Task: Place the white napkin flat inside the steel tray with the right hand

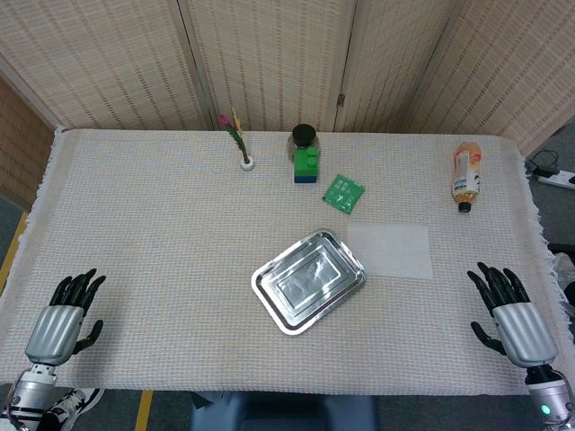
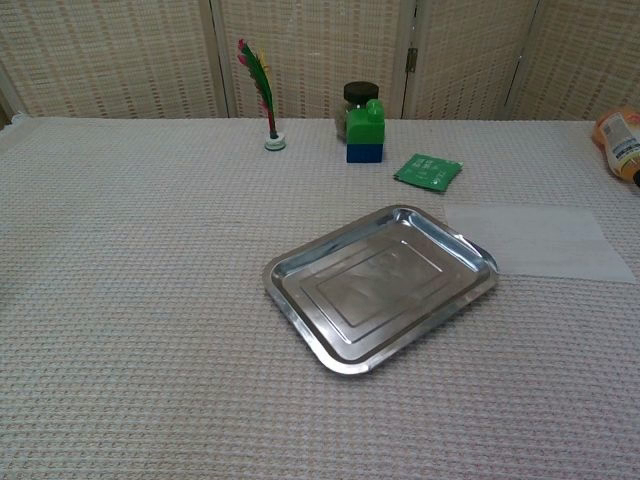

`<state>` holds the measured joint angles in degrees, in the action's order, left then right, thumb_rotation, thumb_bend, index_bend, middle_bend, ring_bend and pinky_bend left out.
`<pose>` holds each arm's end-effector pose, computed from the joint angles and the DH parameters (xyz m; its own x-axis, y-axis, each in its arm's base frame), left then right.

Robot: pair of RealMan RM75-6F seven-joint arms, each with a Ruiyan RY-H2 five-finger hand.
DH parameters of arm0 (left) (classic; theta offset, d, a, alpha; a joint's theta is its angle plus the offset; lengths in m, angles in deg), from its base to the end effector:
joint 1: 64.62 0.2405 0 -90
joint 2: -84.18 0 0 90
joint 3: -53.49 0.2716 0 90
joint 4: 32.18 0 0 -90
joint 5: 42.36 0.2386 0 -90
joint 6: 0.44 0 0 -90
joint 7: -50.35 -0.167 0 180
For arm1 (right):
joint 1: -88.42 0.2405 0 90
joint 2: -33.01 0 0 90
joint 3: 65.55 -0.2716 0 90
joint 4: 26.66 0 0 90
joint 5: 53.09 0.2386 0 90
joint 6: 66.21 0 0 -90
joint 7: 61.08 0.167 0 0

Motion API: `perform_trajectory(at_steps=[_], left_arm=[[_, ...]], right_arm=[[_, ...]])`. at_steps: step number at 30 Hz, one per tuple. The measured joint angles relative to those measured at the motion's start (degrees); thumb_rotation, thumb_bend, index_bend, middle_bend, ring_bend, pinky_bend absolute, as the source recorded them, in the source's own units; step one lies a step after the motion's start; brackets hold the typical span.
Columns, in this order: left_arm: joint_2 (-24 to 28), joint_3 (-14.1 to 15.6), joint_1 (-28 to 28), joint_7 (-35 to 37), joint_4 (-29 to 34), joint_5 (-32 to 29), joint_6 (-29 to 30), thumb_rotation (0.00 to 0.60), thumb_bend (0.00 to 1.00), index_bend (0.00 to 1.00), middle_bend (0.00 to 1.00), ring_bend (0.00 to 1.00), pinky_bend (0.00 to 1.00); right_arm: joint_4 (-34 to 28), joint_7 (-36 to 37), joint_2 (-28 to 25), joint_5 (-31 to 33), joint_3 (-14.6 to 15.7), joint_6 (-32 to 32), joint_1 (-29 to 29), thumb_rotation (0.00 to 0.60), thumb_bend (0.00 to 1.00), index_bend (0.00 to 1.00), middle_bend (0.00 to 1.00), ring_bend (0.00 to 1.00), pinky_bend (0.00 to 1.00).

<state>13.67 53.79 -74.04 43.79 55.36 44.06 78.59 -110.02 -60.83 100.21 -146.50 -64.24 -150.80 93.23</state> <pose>-0.3354 0.2201 0.0834 0.4857 0.1231 0.8654 0.8735 -0.1049 -0.4754 -0.3535 -0.1904 0.1160 0.4976 -0.0755 0.8641 -0.8638 -0.1345 0.4856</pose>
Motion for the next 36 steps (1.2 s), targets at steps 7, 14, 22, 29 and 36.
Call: perform_trajectory(at_steps=[7,14,22,29,36], left_arm=[[0.4,0.0,0.5,-0.6,0.8,0.5,1.2,0.600,0.50,0.00,0.00,0.00,0.00],[0.5,-0.3,0.1,0.9,0.4,0.4,0.7,0.600,0.50,0.00,0.00,0.00,0.00],[-0.5,-0.4,-0.2,1.9,-0.8,1.2,1.0,0.600,0.50,0.00,0.00,0.00,0.00],[-0.7,-0.8,-0.5,1.5,-1.3,-0.7,-0.6,0.600,0.50,0.00,0.00,0.00,0.00],[-0.9,-1.0,-0.7,0.9,-1.8,-2.1,-1.7,0.600,0.50,0.00,0.00,0.00,0.00]], right_arm=[[-0.8,-0.9,0.1,0.1,-0.1,0.1,0.1,0.600,0.37,0.00,0.00,0.00,0.00],[1.1,-3.9,1.2,3.0,-2.0,1.0,0.6,0.600,0.37,0.00,0.00,0.00,0.00],[16.9,1.5,5.3,2.2,-3.4,5.1,5.4,0.600,0.37,0.18,0.00,0.00,0.00],[40.1,11.7,13.7,-0.1,-2.4,9.6,10.6,0.600,0.37,0.23,0.00,0.00,0.00],[57.6,17.9,22.3,-2.4,-0.1,13.7,14.8,0.600,0.37,0.25,0.00,0.00,0.00]])
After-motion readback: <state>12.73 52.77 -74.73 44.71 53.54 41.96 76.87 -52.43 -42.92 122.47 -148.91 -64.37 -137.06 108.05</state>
